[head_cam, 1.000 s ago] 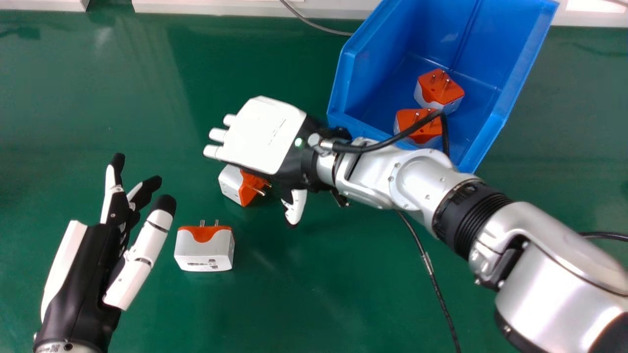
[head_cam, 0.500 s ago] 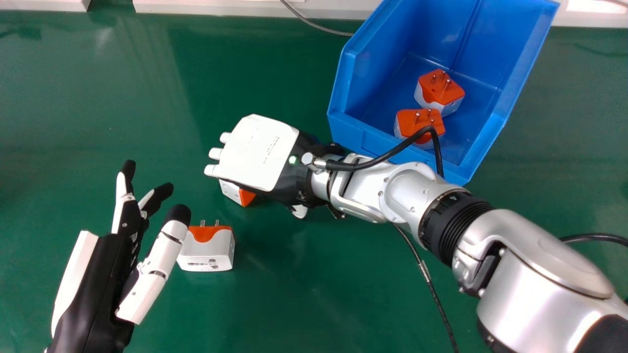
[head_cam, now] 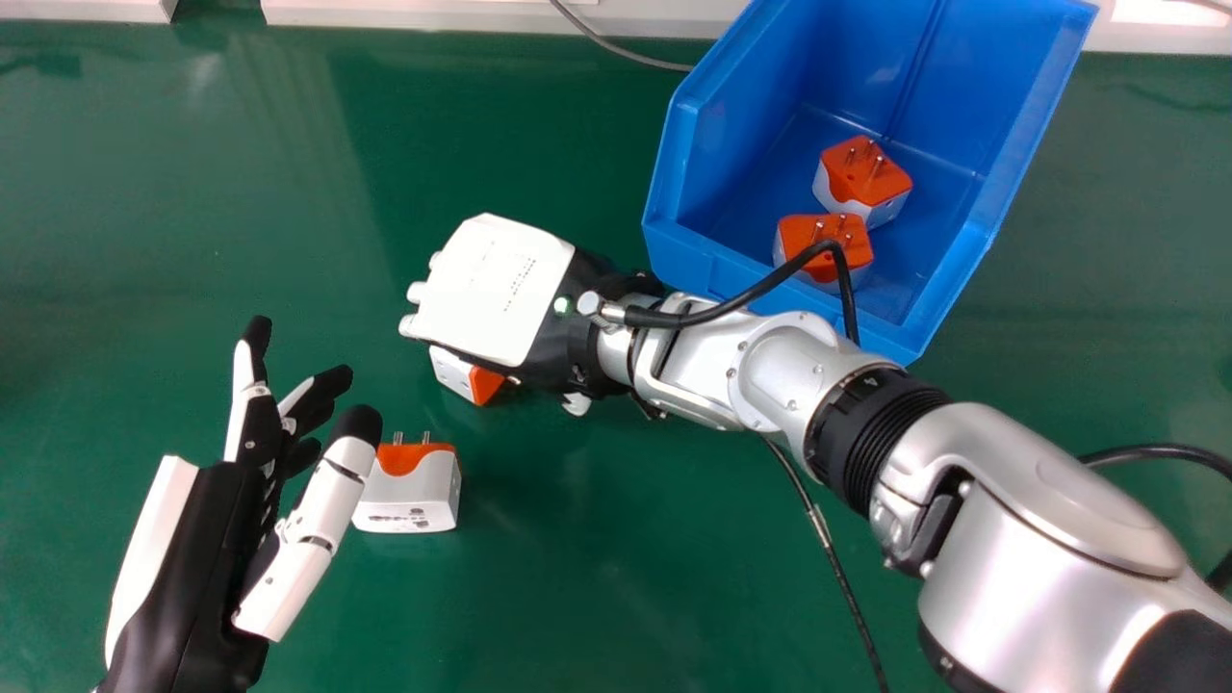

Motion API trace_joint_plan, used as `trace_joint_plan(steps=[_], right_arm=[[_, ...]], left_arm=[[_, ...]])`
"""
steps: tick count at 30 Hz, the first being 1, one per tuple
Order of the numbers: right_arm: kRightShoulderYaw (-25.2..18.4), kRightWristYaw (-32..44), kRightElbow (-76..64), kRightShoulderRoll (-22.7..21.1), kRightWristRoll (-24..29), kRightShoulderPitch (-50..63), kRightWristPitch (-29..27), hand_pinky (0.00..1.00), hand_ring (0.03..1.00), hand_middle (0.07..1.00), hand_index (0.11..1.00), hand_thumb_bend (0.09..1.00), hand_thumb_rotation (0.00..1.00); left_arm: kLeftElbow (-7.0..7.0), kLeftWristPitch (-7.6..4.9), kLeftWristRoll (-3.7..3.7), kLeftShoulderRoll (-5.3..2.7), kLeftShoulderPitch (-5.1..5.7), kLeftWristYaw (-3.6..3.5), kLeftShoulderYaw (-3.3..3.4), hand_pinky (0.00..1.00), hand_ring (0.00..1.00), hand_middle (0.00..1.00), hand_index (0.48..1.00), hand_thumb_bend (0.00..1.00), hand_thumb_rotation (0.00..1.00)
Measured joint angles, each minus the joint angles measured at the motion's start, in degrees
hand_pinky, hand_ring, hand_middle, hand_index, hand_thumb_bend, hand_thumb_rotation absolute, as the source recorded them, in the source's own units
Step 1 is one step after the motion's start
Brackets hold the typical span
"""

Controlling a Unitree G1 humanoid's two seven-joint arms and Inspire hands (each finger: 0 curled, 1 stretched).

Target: Pick all objects and put in blue box

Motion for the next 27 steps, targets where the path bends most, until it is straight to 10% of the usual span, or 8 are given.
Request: trace_joint_plan(steps=[7, 13, 22, 27], right_arm=[[-0.3, -0.3, 0.6, 1.0, 1.0, 0.0, 0.9, 0.46, 0.555, 0.631, 0.513, 0.51, 0.11], [-11.3, 10.8, 1.7, 4.4, 14.2, 0.0, 3.5, 0.44, 0.561, 0.653, 0.494, 0.482, 0.14], [-12.5, 17.9, 2.1, 4.5, 16.4, -0.1, 3.4, 0.3, 0.435, 0.499, 0.528, 0.505, 0.04], [-13.2, 21.4, 2.1, 5.1, 17.2, -0.9, 5.1, 0.38, 0.55, 0.494, 0.5, 0.512, 0.0]], left_arm=[[-0.92, -0.23, 0.04, -0.56, 0.96, 0.01, -0.46, 0.91, 0.92, 0.92, 0.908, 0.4, 0.82], [-2.08, -1.08, 0.24, -1.03, 2.1, 0.08, -0.8, 0.92, 0.93, 0.92, 0.91, 0.41, 0.83], [-2.48, -1.3, 0.06, -1.08, 2.91, 0.07, -1.08, 0.93, 0.93, 0.92, 0.91, 0.42, 0.81], [-2.48, -1.3, 0.07, -1.02, 2.89, 0.01, -1.04, 0.92, 0.93, 0.92, 0.91, 0.42, 0.82]])
